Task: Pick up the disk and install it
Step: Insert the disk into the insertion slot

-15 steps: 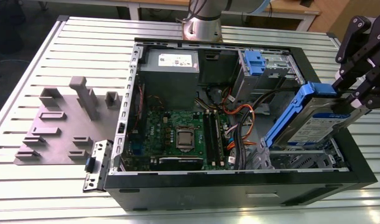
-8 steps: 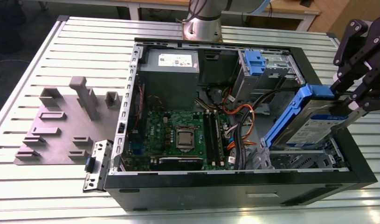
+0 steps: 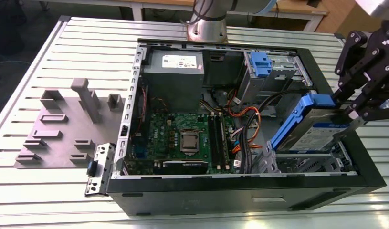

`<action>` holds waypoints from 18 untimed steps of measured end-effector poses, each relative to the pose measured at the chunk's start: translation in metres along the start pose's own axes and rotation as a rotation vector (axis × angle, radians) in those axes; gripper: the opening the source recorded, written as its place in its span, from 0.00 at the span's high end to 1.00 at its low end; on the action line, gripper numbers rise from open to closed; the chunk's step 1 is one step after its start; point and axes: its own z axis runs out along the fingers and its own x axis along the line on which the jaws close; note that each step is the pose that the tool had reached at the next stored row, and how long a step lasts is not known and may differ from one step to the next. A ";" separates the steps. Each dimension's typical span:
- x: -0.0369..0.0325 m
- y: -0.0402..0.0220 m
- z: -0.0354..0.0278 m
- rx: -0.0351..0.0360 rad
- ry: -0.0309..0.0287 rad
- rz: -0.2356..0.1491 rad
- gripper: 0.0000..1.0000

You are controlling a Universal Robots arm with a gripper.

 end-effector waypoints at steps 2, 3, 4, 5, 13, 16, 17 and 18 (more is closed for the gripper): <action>0.0000 -0.0001 0.0036 0.0000 0.0000 0.000 0.65; 0.0000 -0.0002 0.0054 0.0000 0.0001 0.000 0.65; 0.0001 -0.0003 0.0072 0.0000 0.0001 0.000 0.65; 0.0001 -0.0003 0.0090 0.0000 0.0001 0.000 0.65; 0.0002 -0.0008 0.0235 0.0000 0.0000 0.000 0.65; 0.0002 -0.0010 0.0290 0.0000 0.0000 0.000 0.65; 0.0002 -0.0011 0.0308 0.0000 0.0001 0.000 0.65; 0.0003 -0.0011 0.0326 0.0000 0.0001 0.000 0.65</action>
